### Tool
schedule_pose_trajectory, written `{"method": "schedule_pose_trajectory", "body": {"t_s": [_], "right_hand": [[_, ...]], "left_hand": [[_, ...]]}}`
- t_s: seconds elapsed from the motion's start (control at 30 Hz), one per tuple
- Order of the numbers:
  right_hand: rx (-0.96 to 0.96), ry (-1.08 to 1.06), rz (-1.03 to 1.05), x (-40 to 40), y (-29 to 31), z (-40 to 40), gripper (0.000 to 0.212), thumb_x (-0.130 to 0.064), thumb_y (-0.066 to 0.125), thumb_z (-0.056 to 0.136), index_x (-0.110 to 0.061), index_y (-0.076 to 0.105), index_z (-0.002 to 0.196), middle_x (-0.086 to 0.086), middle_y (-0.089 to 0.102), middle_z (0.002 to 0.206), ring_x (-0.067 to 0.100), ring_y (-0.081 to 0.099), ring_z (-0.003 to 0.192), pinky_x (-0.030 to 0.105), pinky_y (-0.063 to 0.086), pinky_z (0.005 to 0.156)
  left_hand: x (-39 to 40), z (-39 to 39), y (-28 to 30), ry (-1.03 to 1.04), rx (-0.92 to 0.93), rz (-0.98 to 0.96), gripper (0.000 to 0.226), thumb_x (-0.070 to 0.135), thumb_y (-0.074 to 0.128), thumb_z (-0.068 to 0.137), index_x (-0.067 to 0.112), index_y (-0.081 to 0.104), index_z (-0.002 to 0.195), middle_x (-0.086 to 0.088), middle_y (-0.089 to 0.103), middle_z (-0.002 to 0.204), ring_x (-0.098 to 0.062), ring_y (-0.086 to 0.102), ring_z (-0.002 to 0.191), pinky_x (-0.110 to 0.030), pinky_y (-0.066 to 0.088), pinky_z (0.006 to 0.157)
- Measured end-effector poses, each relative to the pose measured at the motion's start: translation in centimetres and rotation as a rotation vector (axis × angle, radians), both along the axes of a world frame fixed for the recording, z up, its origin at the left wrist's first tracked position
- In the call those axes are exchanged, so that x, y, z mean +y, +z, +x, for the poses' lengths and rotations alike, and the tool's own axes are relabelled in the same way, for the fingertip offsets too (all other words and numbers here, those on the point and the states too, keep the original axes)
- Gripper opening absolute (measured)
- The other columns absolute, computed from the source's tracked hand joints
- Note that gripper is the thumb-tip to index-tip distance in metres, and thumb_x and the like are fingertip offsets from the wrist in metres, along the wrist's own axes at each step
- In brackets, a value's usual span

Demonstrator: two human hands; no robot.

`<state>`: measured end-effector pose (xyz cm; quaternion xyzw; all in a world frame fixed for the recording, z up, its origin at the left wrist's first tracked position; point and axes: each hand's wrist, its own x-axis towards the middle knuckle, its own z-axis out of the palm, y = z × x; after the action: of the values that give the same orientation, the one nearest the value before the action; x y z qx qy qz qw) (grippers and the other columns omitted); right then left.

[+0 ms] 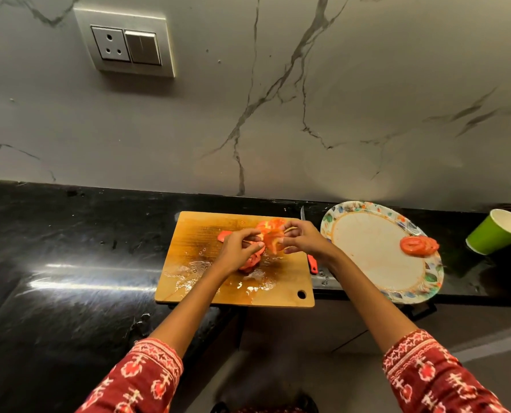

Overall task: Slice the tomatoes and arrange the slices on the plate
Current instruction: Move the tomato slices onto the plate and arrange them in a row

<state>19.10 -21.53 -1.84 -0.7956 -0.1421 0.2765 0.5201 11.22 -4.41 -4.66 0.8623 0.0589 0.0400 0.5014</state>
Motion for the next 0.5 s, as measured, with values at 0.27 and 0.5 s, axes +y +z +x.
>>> {"method": "schedule_pose_trajectory", "body": {"t_s": [0.27,0.5], "right_hand": [[-0.073,0.081,0.021,-0.3,0.6,0.4,0.019,0.004,0.061,0.085,-0.005,0.056,0.101,0.011,0.062,0.092,0.016,0.065,0.083,0.022,0.058,0.065],[-0.194,0.047,0.047,-1.1,0.4,1.3,0.016,0.004,0.065,0.082,-0.007,0.062,0.093,0.005,0.064,0.080,0.015,0.065,0.074,0.020,0.055,0.061]], "left_hand": [[-0.6,0.0,0.2,-0.035,0.077,-0.202,0.015,0.008,0.056,0.089,0.010,0.065,0.101,-0.009,0.067,0.098,-0.013,0.066,0.084,-0.028,0.057,0.074],[-0.5,-0.5,0.6,0.054,0.220,-0.572,0.009,0.007,0.056,0.089,0.003,0.064,0.090,-0.012,0.067,0.081,-0.009,0.068,0.063,-0.015,0.054,0.056]]}}
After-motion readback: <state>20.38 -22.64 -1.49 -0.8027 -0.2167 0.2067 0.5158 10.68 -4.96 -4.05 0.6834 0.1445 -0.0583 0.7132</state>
